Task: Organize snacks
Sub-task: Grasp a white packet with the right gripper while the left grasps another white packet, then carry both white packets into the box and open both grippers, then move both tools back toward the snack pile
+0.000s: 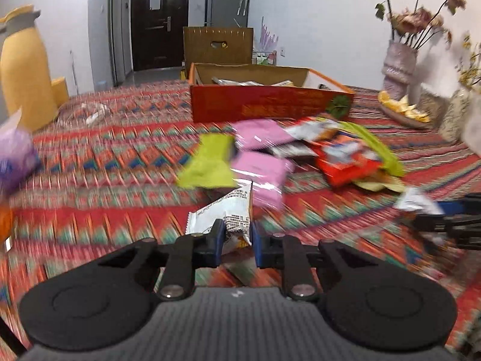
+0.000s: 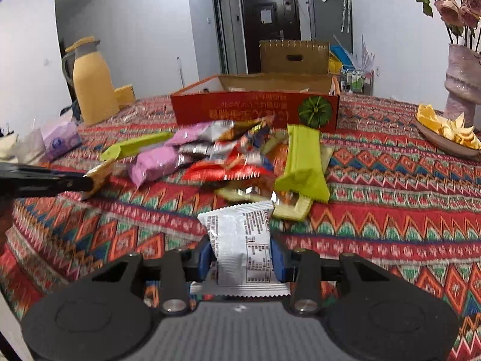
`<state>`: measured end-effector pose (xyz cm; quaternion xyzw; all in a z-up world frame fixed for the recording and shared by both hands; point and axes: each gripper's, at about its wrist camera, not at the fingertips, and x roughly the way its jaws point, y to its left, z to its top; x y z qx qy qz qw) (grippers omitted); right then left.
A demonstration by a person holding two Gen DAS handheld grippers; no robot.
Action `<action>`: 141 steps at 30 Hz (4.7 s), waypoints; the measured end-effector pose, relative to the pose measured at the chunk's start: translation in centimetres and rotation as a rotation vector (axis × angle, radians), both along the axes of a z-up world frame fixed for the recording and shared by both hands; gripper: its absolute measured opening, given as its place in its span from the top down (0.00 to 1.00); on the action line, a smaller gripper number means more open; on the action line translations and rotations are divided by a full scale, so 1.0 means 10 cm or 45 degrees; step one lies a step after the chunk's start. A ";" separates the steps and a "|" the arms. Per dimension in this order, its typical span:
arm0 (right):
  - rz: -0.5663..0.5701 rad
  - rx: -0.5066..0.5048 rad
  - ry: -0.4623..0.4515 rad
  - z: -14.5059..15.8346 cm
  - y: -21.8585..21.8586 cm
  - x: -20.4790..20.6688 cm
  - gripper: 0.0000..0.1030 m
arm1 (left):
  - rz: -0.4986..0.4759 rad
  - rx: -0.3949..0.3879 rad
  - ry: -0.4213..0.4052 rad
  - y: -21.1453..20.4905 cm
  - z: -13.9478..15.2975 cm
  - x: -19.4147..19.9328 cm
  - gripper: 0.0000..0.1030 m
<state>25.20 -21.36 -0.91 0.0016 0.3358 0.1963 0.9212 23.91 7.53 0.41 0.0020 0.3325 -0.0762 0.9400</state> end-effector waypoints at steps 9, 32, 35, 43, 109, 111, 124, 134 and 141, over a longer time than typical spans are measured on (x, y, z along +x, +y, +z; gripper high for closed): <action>0.081 0.044 0.031 0.00 -0.02 -0.30 0.55 | -0.244 -0.160 0.026 -0.43 -0.03 -0.73 0.61; 0.030 0.059 -0.001 -0.09 -0.05 -0.42 0.61 | 0.008 -0.002 0.025 -0.60 -0.20 -0.64 0.79; 0.015 0.056 -0.007 -0.06 -0.09 -0.45 0.61 | 0.017 -0.021 0.018 -0.60 -0.12 -0.67 0.79; -0.019 0.103 -0.078 0.17 -0.27 -0.38 0.61 | -0.035 -0.091 -0.068 -0.51 0.26 -0.53 0.79; -0.094 0.138 -0.152 1.61 -0.15 2.67 0.16 | -0.094 -0.012 -0.225 0.08 1.57 2.20 0.19; -0.092 0.120 -0.191 1.75 -0.30 2.41 0.14 | -0.113 -0.013 -0.272 0.06 1.71 1.93 0.17; -0.068 0.169 -0.379 2.07 -1.12 0.56 0.03 | -0.113 -0.002 -0.513 0.16 1.82 -0.01 0.02; -0.121 0.059 -0.505 1.32 -1.15 -0.81 0.00 | -0.011 0.048 -0.551 0.19 1.03 -1.25 0.00; -0.135 -0.051 -0.524 0.79 -0.86 -1.25 0.00 | 0.151 -0.066 -0.505 0.29 0.64 -1.51 0.00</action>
